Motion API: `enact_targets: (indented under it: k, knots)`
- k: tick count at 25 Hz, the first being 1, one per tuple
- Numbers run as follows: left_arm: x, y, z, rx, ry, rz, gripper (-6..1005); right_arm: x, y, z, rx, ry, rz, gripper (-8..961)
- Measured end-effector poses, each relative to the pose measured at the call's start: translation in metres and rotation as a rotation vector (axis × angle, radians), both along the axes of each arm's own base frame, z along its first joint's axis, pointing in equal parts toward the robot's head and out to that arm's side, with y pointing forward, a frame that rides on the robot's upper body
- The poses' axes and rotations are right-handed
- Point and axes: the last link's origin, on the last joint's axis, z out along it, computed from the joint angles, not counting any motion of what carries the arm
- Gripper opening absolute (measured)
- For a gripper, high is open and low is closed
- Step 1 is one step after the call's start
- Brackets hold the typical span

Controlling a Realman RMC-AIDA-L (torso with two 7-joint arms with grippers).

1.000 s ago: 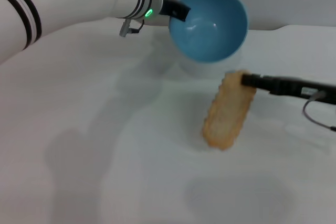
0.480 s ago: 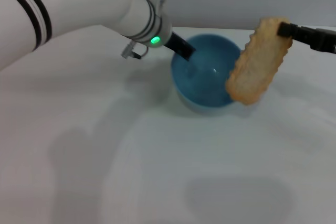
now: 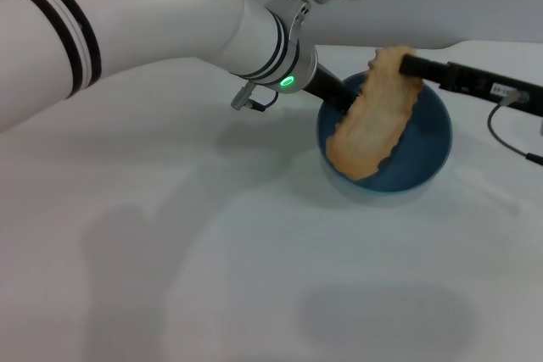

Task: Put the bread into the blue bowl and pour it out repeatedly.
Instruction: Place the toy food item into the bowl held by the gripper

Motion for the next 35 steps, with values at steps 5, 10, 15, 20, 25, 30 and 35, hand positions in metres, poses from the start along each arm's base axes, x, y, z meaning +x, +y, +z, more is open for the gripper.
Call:
enact_targets:
  k: [5, 10, 15, 20, 25, 30, 35]
  knots:
    - [-0.004, 0.002, 0.002, 0.015, -0.010, 0.012, -2, 0.002, 0.000, -0.005, -0.015, -0.028, -0.006, 105]
    - [-0.005, 0.004, 0.003, 0.027, -0.014, 0.010, -2, 0.013, -0.003, 0.006, 0.018, -0.028, -0.038, 102]
    - [-0.009, 0.006, 0.004, 0.034, -0.006, 0.019, -1, 0.018, -0.003, 0.022, 0.071, -0.027, -0.044, 100]
    - [-0.010, 0.007, 0.005, 0.040, -0.009, 0.025, -1, 0.019, -0.003, 0.022, 0.066, -0.034, -0.045, 99]
    - [-0.006, 0.008, 0.005, 0.045, -0.019, 0.016, -2, 0.010, -0.003, 0.013, 0.029, -0.064, 0.007, 97]
    - [-0.004, 0.009, 0.004, 0.049, -0.023, 0.012, -1, 0.009, -0.003, 0.011, 0.025, -0.084, 0.031, 94]
    - [-0.006, 0.008, 0.004, 0.050, -0.022, 0.017, -1, 0.018, -0.005, 0.027, 0.115, -0.084, 0.042, 385]
